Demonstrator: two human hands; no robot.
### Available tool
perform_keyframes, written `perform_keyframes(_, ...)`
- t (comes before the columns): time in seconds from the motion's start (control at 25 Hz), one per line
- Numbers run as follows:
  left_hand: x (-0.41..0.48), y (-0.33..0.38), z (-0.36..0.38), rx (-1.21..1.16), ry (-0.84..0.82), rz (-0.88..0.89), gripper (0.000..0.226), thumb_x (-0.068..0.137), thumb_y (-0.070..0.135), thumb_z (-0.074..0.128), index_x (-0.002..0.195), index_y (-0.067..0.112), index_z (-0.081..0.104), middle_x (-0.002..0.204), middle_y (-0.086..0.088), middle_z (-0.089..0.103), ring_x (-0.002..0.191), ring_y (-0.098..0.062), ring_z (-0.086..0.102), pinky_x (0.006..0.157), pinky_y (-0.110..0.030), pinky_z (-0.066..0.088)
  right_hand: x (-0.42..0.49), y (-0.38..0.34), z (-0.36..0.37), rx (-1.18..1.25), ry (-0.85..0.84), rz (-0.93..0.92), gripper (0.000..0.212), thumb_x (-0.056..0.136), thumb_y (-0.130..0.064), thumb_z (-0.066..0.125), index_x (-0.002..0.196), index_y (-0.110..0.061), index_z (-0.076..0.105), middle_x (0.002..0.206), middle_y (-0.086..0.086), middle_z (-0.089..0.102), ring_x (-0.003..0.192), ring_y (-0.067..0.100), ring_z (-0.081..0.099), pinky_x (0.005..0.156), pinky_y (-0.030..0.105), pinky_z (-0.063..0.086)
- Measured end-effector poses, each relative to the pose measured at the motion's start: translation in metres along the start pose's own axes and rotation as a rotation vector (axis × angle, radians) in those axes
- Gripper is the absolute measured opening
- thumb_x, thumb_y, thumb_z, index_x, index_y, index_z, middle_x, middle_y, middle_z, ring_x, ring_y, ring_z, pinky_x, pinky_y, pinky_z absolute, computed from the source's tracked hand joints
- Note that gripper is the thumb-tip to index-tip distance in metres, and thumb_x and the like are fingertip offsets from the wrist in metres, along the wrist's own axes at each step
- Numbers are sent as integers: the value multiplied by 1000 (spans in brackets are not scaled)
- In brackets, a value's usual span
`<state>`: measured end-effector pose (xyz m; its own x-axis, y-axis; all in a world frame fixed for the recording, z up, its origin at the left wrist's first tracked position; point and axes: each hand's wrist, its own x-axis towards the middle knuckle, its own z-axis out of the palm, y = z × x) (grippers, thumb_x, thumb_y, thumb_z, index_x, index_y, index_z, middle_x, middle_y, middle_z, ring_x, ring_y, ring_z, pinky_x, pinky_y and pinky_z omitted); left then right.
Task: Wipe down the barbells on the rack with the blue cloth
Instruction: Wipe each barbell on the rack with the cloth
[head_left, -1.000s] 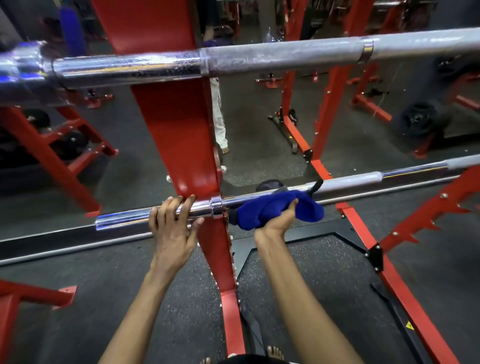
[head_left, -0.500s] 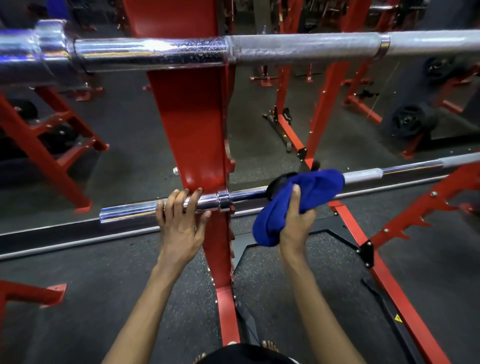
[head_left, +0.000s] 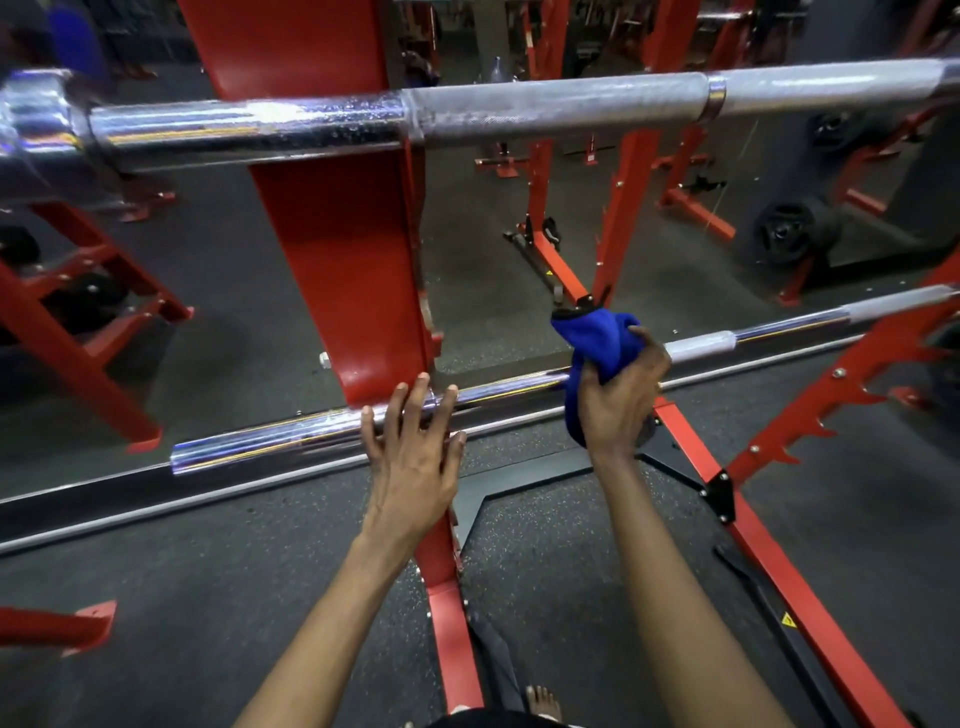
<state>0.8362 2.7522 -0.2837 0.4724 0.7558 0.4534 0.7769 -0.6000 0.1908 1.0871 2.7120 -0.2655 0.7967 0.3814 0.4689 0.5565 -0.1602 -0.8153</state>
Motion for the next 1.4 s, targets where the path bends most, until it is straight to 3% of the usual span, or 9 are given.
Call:
perform_keyframes(0.2, 9, 19, -7, -17, 48, 34, 52, 98, 38, 45, 147, 20, 50, 151, -10, 43, 142, -30, 38, 114, -53, 29, -28, 3, -1, -295, -414, -639, 53, 89, -22, 53, 142, -23, 57, 153, 3, 48, 145, 31, 40, 120, 46, 29)
perform_keyframes(0.44, 28, 62, 4, 55, -169, 246, 65, 102, 41, 41, 159, 14, 28, 159, -16, 36, 150, -33, 30, 125, -48, 18, 49, 52, -37, -166, -69, -153, 51, 86, -21, 51, 135, -15, 62, 142, 6, 56, 132, 36, 51, 112, 54, 40)
perform_keyframes(0.68, 71, 91, 35, 172, -158, 242, 71, 96, 49, 55, 153, 13, 37, 138, -12, 56, 124, -32, 53, 100, -49, 41, 43, 60, -41, -348, -328, -532, 49, 93, -28, 59, 142, -23, 57, 149, -2, 52, 142, 29, 44, 118, 47, 33)
perform_keyframes(0.84, 70, 88, 43, 231, -75, 278, 65, 97, 43, 61, 151, 13, 42, 117, -6, 59, 97, -27, 56, 84, -43, 44, 85, 79, -54, -274, -95, -206, 41, 95, -32, 54, 131, -14, 63, 132, 8, 60, 123, 34, 54, 106, 47, 44)
perform_keyframes(1.0, 83, 95, 38, 297, -54, 253, 36, 96, 42, 60, 122, 18, 61, 90, -7, 60, 76, -28, 56, 67, -40, 43, 89, 76, -52, -271, -153, -262, 43, 95, -37, 52, 129, -14, 65, 131, 7, 61, 125, 35, 54, 110, 49, 40)
perform_keyframes(1.12, 102, 92, 21, 175, -347, 227, 36, 103, 46, 43, 124, 19, 52, 105, -10, 64, 94, -36, 64, 75, -41, 43, 82, 76, -55, -294, -198, -372, 44, 97, -44, 55, 133, -19, 62, 135, 3, 59, 131, 30, 49, 114, 46, 35)
perform_keyframes(1.24, 140, 77, 11, -231, -932, 41, 49, 98, 60, 45, 128, 23, 50, 118, -9, 64, 114, -34, 61, 89, -42, 45, 78, 75, -52, -318, -310, -501, 47, 97, -40, 51, 139, -22, 59, 142, 2, 56, 134, 30, 49, 118, 43, 30)
perform_keyframes(1.28, 148, 75, 9, -335, -977, 20, 51, 91, 68, 45, 123, 28, 53, 115, -4, 65, 115, -32, 61, 92, -42, 46, 83, 77, -52, -316, -324, -514, 48, 96, -38, 49, 140, -22, 58, 141, 2, 58, 132, 30, 51, 117, 43, 30)
perform_keyframes(1.4, 121, 75, 18, -206, -563, 36, 48, 92, 66, 48, 132, 39, 55, 123, 7, 65, 114, -21, 62, 94, -39, 47, 102, 83, -58, -269, -203, -340, 48, 93, -29, 51, 141, -24, 53, 137, 2, 59, 127, 28, 54, 112, 47, 36)
